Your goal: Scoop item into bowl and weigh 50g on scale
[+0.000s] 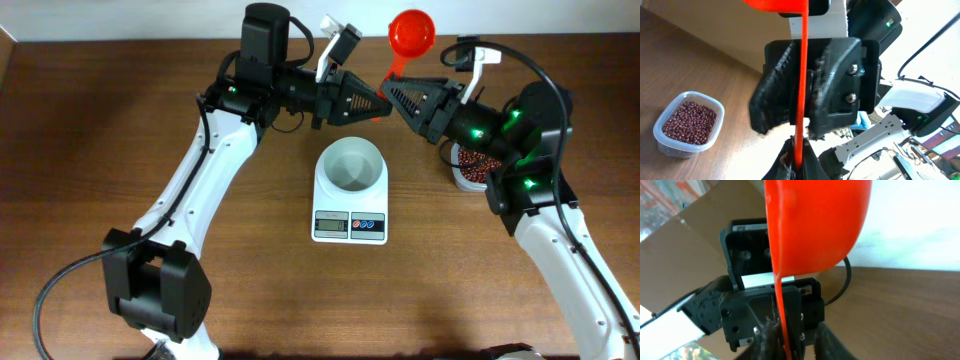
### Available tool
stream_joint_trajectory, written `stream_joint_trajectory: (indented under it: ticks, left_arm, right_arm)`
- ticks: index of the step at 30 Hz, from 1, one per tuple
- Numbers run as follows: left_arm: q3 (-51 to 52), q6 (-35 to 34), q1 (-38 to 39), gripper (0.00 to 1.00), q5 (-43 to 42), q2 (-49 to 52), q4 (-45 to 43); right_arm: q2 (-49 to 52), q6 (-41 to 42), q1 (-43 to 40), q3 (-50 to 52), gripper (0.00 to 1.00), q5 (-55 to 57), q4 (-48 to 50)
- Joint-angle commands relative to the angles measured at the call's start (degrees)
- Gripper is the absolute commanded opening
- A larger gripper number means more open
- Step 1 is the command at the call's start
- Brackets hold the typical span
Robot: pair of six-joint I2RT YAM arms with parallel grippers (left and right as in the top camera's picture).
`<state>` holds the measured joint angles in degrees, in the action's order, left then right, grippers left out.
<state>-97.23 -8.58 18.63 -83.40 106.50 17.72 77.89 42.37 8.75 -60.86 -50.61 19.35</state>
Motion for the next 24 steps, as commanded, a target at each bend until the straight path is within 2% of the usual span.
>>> stream_joint_trajectory:
  ticks: [1,4,5,7,8,9,13,16,24]
  left_arm:
    - [-0.3,0.5,0.0,0.0,-1.9,-0.9,-0.1]
    - [-0.3,0.5,0.0,0.0,-1.9,-0.9,-0.2]
    - [-0.3,0.5,0.0,0.17,-1.2,-0.9,-0.3]
    - [-0.3,0.5,-0.1,0.8,0.5,-0.9,-0.3]
    - [-0.3,0.5,-0.3,0.92,1.4,-0.9,-0.3]
    - [-0.3,0.5,-0.6,1.0,2.1,-0.9,-0.3]
    - [-0.3,-0.1,-5.0,0.99,3.7,-0.9,-0.8]
    - [-0.3,-5.8,-8.2,0.99,3.7,-0.9,-2.3]
    - [-0.3,-10.1,-5.3,0.98,3.7,-0.9,-3.6]
  right_arm:
    - [-0.3,0.1,-0.2,-0.3,0.12,-1.2,0.3]
    - [-0.3,0.0,-0.2,-0.3,0.04,-1.2,0.2]
    - [-0.3,-0.2,-0.2,-0.3,0.04,-1.2,0.2]
    - [-0.3,-0.5,-0.2,-0.3,0.04,-1.2,0.2]
    - [-0.3,-0.6,-0.3,-0.3,0.04,-1.3,0.1]
    - [-0.3,-0.8,-0.4,-0.3,0.04,-1.3,-0.3]
    - [-0.3,-1.7,-2.2,-0.3,0.04,-6.6,-5.9]
    - [-0.3,-2.8,-1.9,-0.3,0.04,-14.1,-9.5]
    - [2.1,-5.0,4.5,-0.3,0.04,-13.9,-12.1]
